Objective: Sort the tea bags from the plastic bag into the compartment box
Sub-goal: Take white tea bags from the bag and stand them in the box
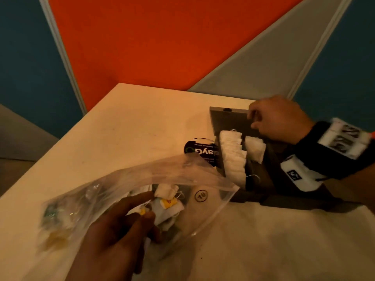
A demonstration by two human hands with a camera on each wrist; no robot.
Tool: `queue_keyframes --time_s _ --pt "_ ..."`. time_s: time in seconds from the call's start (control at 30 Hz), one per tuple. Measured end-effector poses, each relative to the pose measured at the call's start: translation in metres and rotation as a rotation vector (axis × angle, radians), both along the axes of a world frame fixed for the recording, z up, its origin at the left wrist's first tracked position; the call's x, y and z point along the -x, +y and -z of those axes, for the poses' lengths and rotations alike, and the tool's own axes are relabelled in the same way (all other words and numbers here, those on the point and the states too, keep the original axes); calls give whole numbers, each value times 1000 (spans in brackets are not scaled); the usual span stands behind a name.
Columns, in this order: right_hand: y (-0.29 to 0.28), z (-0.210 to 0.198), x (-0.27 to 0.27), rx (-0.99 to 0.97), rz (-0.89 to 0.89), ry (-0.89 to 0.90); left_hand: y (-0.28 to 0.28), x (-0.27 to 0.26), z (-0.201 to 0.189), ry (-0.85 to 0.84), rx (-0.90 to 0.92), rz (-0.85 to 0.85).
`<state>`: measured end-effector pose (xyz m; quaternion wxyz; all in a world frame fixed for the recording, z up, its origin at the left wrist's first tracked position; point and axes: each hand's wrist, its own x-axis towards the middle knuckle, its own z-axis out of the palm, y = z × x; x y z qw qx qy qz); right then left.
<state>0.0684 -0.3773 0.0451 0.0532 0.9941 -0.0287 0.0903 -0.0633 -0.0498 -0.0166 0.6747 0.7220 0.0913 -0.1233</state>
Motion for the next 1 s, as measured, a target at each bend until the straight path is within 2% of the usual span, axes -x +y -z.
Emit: queue_keyframes --time_s 0.07,0.17,0.3,0.43,0.63,0.73,0.87,0.93,1.0 --pt "33 -18 26 -193 -72 -43 -2 -1 -1 -5 55 -16" --pt "92 -31 74 -418 -225 9 1 4 -5 -45 32 -66" --pt "148 -20 120 -478 -425 238 6 10 -10 -66 32 -94" --pt "173 17 128 -327 -592 453 14 20 -7 -50 -39 -96" --pt "196 57 112 -141 -737 475 23 37 -5 -62 42 -136" --pt "209 68 110 -18 -780 389 28 41 -5 -95 112 -148" --pt "214 75 106 -58 -783 341 33 44 -6 -124 121 -138" --pt "210 70 103 -204 -710 372 35 46 -5 -135 124 -129" --pt "201 64 101 -458 -596 364 35 46 -5 -143 97 -105"
